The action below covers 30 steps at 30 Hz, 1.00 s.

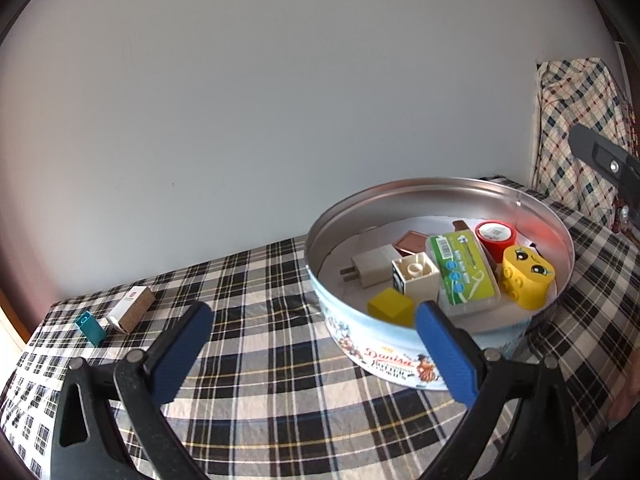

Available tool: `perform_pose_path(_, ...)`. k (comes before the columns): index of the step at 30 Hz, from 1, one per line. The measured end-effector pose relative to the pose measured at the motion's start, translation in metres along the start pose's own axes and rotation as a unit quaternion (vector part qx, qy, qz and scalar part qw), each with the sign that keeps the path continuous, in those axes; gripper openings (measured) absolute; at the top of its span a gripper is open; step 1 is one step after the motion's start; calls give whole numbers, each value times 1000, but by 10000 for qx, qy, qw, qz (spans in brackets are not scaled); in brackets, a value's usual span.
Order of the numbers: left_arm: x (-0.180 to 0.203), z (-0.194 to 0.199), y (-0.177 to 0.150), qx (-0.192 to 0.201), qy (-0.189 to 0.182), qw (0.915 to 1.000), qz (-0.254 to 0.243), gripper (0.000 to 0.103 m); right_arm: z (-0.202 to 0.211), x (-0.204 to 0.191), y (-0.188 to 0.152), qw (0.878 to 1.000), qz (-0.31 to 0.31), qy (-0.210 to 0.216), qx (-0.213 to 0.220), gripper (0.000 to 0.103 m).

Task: Organize rigid objects
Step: 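Withdraw both grippers up and away from the tin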

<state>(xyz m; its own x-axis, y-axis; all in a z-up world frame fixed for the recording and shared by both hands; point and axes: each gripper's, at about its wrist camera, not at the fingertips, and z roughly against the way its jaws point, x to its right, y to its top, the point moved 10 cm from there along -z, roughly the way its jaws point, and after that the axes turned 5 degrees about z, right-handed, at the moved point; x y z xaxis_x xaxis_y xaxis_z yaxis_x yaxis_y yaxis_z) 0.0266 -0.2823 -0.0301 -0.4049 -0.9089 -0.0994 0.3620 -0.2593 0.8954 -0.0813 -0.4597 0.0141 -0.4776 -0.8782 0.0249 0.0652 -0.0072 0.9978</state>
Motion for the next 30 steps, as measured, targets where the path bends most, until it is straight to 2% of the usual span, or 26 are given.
perform_pose_path(8,-13,12,-5,45,-29,10000,-44,103,13,-13,2,9996,243,-149,83,75)
perform_pose_path(15,-23,19,-9,57,-56,10000,-44,103,25,-29,-2,10000,1,-52,2,75)
perform_pose_path(24,-40,20,-16,-66,-124,9999,48,103,32,-70,-5,9996,228,182,-45,75)
perform_pose_path(30,-60,20,-18,-60,-65,9999,98,103,30,-87,-8,9994,151,286,-118,75)
